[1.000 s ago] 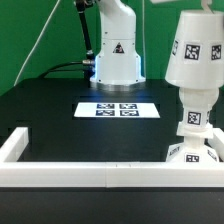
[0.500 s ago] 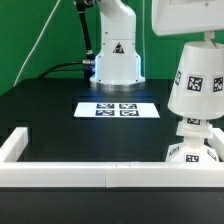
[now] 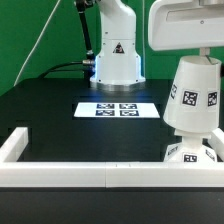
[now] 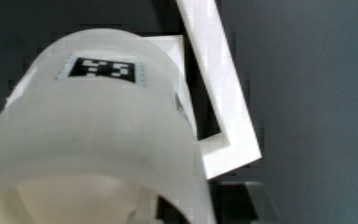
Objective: Assemble lamp
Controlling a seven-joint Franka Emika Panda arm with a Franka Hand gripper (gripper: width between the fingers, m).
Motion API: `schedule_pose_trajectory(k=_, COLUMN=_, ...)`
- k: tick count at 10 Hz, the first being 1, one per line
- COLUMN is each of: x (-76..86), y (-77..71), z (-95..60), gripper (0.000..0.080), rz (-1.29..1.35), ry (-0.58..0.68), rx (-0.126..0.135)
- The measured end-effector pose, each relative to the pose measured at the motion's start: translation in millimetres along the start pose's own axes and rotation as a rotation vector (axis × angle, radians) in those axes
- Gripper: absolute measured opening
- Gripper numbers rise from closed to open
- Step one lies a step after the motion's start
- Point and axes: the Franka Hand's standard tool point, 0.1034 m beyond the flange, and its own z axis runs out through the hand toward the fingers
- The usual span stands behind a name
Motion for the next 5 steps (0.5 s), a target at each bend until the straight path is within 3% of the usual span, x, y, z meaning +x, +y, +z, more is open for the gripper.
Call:
schedule_pose_trajectory(k=2, x=1.7, y=5.7, z=-2.2, gripper=0.0090, rz=-0.001, ry=-0.004, rx=-0.002)
schedule_pose_trajectory(k=3, x=3.2, y=10.3, z=-4.0, gripper=0.0294, rz=0.006, ry=-0.007, rx=-0.003)
schedule_pose_trajectory(k=4, x=1.9, y=13.9, z=-5.4, gripper=0.0294, rz=0.005, ry=-0.021, rx=-0.009)
schedule_pose_trajectory(k=5, x=-1.6, y=18.7, z=-9.8, gripper=0.0433, rz=-0.002, ry=-0.061, rx=-0.029)
